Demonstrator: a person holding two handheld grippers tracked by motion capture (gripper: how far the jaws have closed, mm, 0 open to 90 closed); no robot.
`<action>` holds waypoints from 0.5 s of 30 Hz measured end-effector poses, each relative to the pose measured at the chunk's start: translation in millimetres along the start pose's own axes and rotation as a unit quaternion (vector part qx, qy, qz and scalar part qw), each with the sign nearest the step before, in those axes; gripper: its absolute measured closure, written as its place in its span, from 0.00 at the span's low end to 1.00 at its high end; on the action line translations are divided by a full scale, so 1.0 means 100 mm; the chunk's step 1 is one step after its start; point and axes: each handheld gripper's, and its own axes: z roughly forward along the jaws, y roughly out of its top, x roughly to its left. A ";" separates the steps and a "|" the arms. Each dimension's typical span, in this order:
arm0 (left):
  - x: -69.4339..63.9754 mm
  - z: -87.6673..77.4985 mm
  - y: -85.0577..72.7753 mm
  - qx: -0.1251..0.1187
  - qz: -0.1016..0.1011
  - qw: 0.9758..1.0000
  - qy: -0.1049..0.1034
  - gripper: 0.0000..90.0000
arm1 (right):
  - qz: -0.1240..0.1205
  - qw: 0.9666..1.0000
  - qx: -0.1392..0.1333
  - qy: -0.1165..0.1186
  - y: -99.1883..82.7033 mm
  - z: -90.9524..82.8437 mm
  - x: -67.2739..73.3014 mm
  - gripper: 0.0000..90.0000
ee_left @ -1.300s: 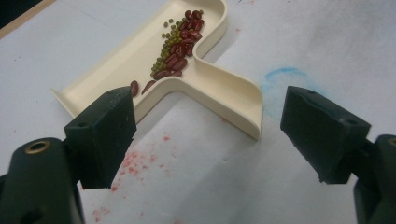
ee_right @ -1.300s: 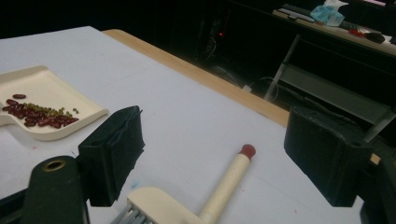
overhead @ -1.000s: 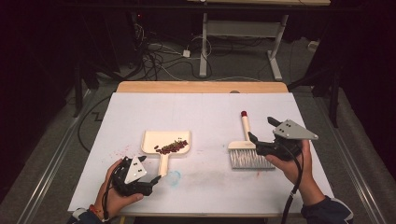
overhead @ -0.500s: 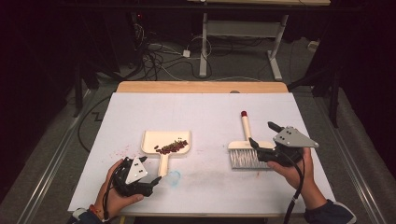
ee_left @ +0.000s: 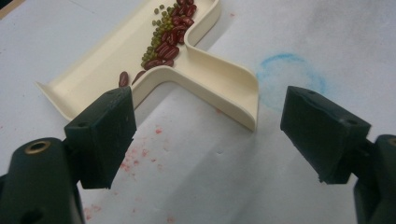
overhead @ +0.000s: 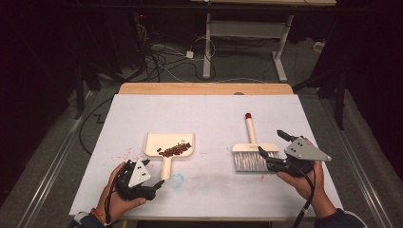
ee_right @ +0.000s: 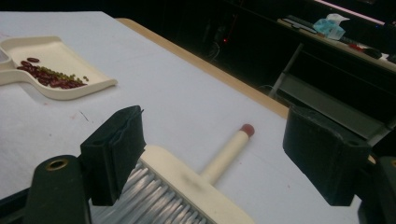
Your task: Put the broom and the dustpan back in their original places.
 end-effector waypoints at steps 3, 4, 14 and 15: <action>0.00 0.00 0.00 -0.001 0.000 1.000 0.000 0.20 | -0.006 1.000 0.002 -0.004 -0.04 -0.01 0.01 0.23; 0.00 0.00 0.00 -0.001 0.001 1.000 0.000 0.20 | -0.006 1.000 0.004 -0.004 -0.06 -0.02 0.01 0.23; -0.01 0.00 0.02 -0.002 0.005 1.000 0.001 0.20 | -0.005 1.000 0.020 -0.002 -0.21 -0.07 0.02 0.23; -0.01 0.00 0.02 -0.002 0.005 1.000 0.001 0.20 | -0.005 1.000 0.021 -0.003 -0.22 -0.08 0.02 0.23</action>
